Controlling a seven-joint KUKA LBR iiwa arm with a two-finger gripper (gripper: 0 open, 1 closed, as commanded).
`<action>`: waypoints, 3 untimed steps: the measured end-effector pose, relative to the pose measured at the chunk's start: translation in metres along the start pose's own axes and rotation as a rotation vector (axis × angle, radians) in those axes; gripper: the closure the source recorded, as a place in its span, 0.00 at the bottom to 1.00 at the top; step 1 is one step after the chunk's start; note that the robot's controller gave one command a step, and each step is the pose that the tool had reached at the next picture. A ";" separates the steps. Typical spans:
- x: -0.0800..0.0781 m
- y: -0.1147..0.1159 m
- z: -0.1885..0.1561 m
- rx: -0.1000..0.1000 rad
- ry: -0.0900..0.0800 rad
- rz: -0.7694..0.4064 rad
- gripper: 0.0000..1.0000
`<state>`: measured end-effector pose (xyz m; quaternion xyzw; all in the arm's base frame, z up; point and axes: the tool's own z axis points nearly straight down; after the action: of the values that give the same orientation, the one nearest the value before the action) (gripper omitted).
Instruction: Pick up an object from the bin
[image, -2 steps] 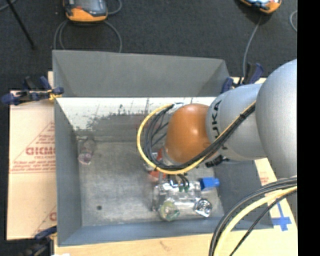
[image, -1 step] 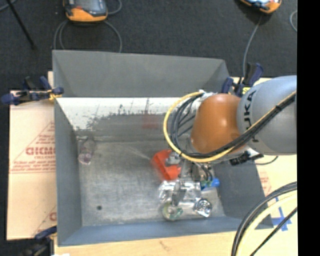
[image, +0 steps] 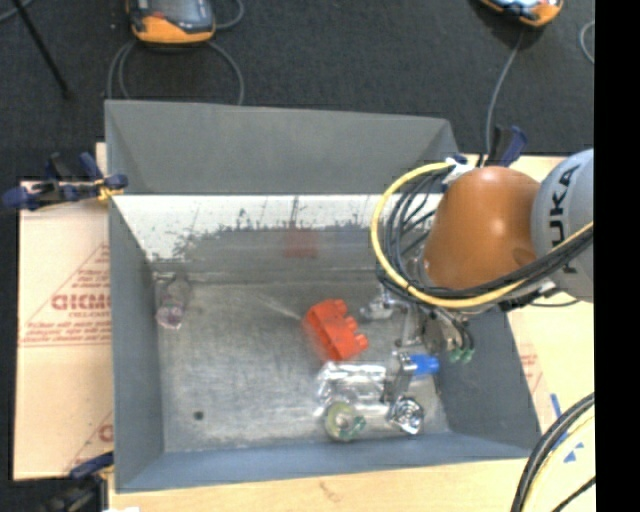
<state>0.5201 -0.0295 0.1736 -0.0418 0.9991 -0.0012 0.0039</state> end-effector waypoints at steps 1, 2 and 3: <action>-0.075 0.055 0.069 -0.004 0.005 -0.097 0.00; -0.059 0.019 0.078 0.002 -0.001 -0.262 0.00; -0.120 -0.031 0.083 -0.001 -0.010 -0.083 0.00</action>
Offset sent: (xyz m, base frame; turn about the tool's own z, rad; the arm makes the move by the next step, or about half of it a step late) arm 0.0684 0.0588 -0.0677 -0.0914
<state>0.6434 -0.0508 0.0914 -0.0831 0.9965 -0.0007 0.0088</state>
